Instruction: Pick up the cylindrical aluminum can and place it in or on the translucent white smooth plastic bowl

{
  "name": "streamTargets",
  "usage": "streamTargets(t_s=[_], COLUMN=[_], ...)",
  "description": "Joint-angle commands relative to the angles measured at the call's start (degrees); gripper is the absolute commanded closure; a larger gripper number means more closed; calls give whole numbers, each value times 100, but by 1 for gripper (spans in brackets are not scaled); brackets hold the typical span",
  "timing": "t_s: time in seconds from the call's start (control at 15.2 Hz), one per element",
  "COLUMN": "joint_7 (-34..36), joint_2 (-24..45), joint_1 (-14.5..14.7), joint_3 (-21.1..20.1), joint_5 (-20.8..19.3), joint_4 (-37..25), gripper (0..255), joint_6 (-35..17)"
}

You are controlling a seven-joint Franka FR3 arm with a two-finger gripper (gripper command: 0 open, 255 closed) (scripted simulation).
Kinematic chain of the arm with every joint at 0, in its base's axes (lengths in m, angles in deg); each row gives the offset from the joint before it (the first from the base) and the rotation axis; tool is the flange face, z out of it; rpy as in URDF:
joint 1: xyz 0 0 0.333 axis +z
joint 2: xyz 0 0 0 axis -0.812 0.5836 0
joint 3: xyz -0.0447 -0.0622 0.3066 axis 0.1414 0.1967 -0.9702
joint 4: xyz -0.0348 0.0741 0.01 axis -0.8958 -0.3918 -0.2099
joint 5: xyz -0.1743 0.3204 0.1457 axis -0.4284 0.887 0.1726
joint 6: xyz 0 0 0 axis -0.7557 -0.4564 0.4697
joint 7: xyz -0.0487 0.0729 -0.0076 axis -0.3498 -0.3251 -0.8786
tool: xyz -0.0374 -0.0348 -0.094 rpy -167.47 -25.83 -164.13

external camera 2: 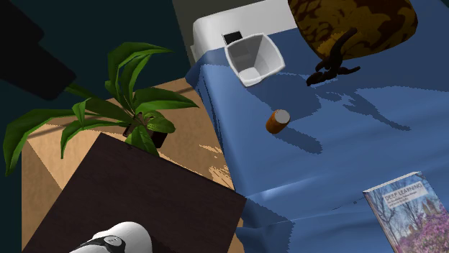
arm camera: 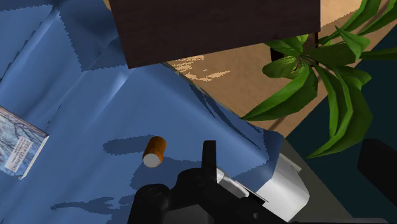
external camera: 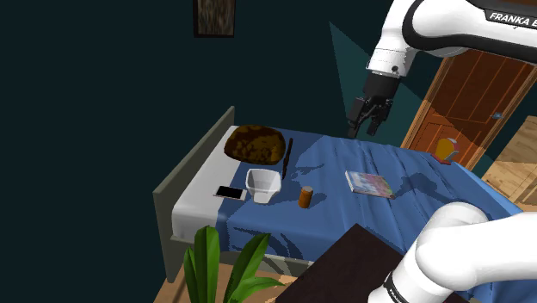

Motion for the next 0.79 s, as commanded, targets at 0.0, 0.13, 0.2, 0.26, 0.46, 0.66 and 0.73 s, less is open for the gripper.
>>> streamTargets(t_s=[0.0,0.13,0.2,0.26,0.46,0.66,0.73], joint_7=[0,-129,-192,-255,-442,-626,-688], joint_2=[0,147,232,325,652,1051,1199], joint_1=[0,-27,-41,-55,-99,-135,-147], joint_3=[0,108,162,217,383,553,609], joint_5=[0,-85,-127,-166,-275,-368,-393], joint_4=[0,220,320,413,648,817,857], gripper=[0,0,0,0,0,0,0], joint_6=[0,-341,-513,-687,-1215,-1748,-1926])
